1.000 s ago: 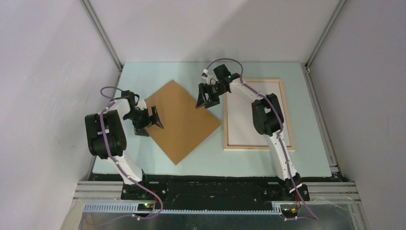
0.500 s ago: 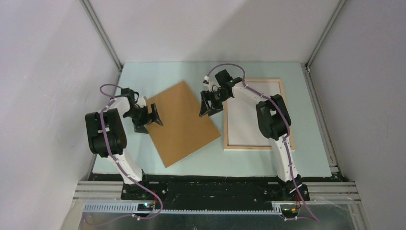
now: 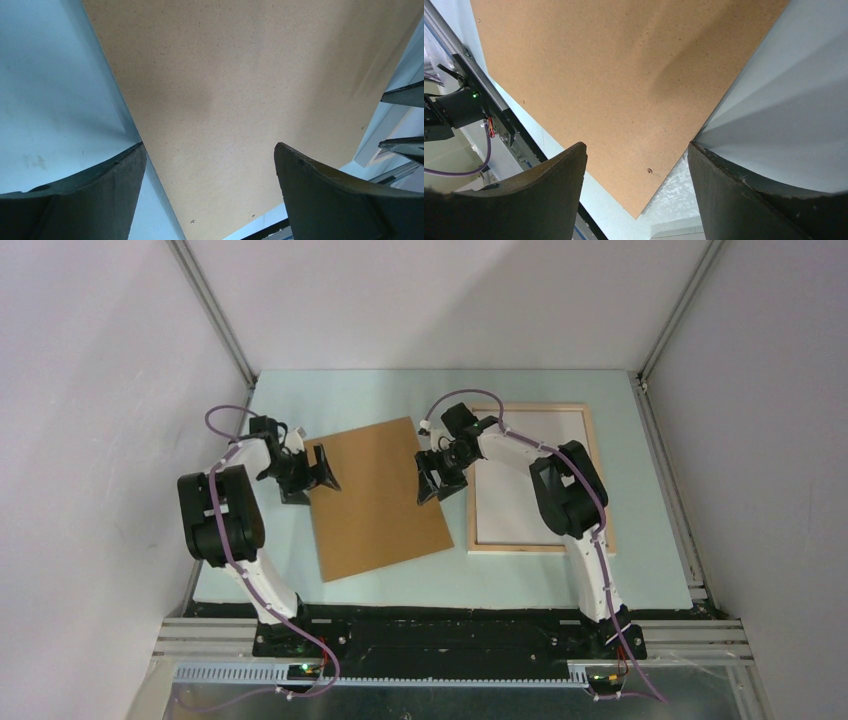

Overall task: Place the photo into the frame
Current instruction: Turn over the photo frame item at the center of the board.

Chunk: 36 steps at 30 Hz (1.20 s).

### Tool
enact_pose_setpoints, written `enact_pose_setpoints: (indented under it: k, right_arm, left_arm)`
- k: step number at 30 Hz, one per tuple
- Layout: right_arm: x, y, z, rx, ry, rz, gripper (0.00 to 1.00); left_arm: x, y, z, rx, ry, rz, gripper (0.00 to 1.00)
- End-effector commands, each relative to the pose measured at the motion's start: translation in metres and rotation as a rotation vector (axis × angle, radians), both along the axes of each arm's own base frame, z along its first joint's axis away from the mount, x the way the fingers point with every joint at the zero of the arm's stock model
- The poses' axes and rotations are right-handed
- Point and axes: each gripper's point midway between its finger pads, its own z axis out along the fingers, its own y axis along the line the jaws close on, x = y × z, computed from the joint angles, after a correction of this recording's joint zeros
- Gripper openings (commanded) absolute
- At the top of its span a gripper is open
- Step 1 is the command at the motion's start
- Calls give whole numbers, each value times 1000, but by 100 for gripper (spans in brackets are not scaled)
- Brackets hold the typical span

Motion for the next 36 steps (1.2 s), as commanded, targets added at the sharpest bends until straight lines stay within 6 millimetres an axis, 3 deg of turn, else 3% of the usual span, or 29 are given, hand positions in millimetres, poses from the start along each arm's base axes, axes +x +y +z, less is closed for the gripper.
enact_pose_setpoints:
  k: [1, 19, 29, 36]
  right_arm:
    - [-13, 6, -23, -46, -14, 34, 79]
    - [-5, 11, -20, 92, 118, 12, 80]
    - [-2, 6, -19, 224, 225, 30, 81]
    - [-7, 8, -14, 300, 279, 76, 82]
  left_arm:
    - [13, -31, 38, -164, -119, -78, 97]
    - [-13, -68, 131, -343, -407, -255, 96]
    - [-21, -86, 164, -427, -514, -362, 96]
    - [-22, -115, 189, -464, -563, -476, 97]
